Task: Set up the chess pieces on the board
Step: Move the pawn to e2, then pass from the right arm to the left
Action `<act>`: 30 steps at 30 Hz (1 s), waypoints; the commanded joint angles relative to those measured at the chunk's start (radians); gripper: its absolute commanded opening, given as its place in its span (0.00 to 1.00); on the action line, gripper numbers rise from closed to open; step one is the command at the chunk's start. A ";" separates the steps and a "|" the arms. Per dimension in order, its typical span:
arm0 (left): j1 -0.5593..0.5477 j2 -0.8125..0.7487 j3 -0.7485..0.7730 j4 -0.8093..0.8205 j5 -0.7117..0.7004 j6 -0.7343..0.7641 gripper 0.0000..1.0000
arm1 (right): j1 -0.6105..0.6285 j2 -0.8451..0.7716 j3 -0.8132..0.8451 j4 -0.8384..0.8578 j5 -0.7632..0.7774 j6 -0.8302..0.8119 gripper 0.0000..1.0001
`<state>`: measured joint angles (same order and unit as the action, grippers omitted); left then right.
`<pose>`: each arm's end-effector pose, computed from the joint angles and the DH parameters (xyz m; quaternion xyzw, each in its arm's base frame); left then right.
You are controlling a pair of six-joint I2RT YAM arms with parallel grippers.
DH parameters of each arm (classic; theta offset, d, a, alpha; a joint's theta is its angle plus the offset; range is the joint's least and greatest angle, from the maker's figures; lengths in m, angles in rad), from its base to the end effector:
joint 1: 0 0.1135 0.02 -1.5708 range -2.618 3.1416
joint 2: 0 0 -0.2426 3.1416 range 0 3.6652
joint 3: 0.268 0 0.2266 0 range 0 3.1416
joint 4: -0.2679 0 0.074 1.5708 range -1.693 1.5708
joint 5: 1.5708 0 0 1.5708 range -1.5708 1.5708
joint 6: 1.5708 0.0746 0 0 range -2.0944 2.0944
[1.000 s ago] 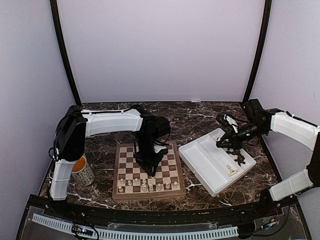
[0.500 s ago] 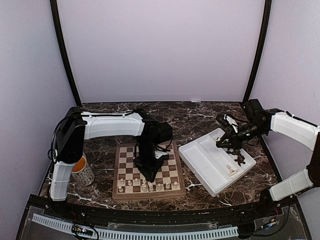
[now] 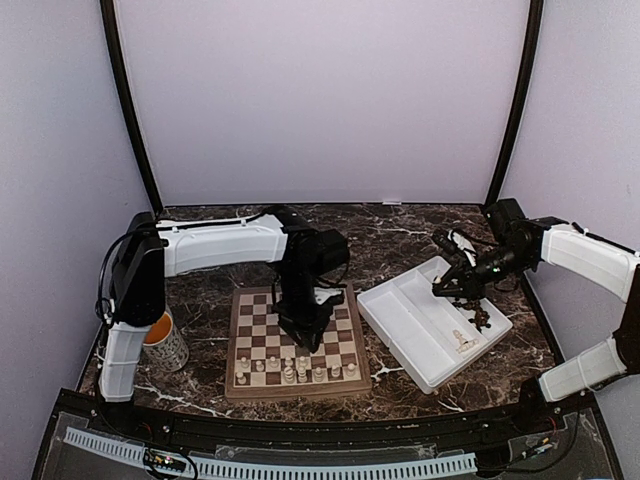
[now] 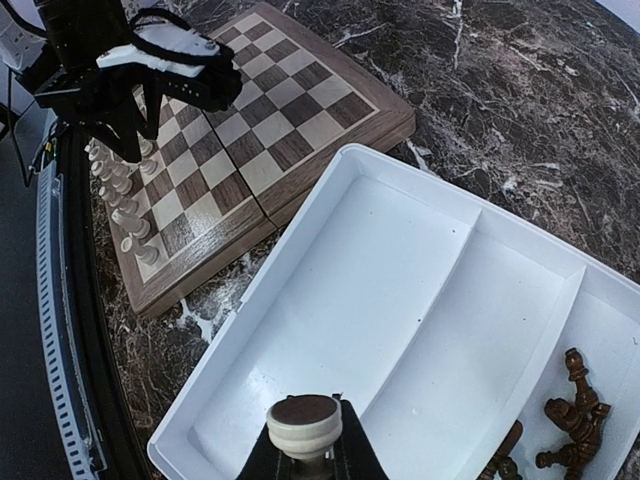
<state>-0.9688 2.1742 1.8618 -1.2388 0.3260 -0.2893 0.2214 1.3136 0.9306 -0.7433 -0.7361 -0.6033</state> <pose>0.1994 -0.3324 0.1586 -0.3303 -0.9298 0.1369 0.0876 0.2222 0.1013 0.2054 -0.4374 0.8020 0.3055 0.2686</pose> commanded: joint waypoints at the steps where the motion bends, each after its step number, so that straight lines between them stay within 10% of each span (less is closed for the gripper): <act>1: 0.012 -0.111 0.112 0.017 -0.063 0.013 0.32 | 0.008 -0.034 0.040 -0.049 0.003 -0.044 0.10; 18: 0.027 -0.378 -0.359 1.339 0.141 -0.402 0.51 | 0.359 0.081 0.364 -0.169 0.310 -0.054 0.10; 30: 0.023 -0.315 -0.410 1.519 0.259 -0.538 0.48 | 0.445 0.165 0.464 -0.164 0.351 -0.013 0.10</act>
<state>-0.9382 1.8542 1.4639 0.1722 0.5312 -0.7803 0.6476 1.4593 1.3624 -0.8989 -0.4084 -0.6384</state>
